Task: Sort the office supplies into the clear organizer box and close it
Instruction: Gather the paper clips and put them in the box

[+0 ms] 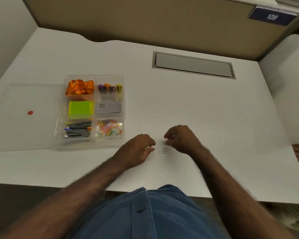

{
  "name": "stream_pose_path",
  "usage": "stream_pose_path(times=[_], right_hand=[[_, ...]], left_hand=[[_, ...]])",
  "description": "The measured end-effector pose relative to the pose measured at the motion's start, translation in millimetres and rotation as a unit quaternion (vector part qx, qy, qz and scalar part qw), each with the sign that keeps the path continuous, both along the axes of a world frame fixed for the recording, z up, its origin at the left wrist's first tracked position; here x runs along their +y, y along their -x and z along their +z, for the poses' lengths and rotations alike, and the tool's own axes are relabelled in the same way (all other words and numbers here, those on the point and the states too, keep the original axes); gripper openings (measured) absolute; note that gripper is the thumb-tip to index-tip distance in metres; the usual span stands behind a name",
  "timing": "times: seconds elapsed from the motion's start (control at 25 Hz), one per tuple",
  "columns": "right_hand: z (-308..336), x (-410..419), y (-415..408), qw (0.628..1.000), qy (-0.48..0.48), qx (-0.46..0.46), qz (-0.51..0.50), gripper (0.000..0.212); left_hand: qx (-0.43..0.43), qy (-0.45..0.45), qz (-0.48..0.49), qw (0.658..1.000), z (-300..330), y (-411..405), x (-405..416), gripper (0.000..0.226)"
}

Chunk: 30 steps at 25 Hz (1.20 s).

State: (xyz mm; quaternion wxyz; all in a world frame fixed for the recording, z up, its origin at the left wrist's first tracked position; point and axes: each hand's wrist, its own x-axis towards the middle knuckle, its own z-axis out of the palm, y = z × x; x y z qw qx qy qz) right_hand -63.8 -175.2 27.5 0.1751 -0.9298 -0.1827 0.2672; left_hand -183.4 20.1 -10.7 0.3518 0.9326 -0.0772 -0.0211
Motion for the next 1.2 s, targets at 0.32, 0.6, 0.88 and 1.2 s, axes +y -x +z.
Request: stream_pose_path(times=[0.32, 0.6, 0.88, 1.2], right_hand=[[-26.6, -19.5, 18.1, 0.999, 0.001, 0.026, 0.040, 0.010], [-41.9, -18.7, 12.2, 0.995, 0.012, 0.018, 0.096, 0.013], [-42.7, -24.4, 11.3, 0.985, -0.011, 0.001, 0.172, 0.017], [-5.3, 11.6, 9.2, 0.968, -0.230, 0.044, 0.086, 0.003]], left_hand=[[0.132, -0.079, 0.013, 0.988, -15.4, -22.6, -49.3, 0.019], [0.221, -0.089, 0.060, 0.969, -9.4, -34.1, -59.8, 0.014], [0.204, -0.079, 0.052, 0.974, -5.4, -17.6, -66.9, 0.010], [0.043, -0.015, 0.145, 0.988, 31.9, 3.8, -19.9, 0.006]])
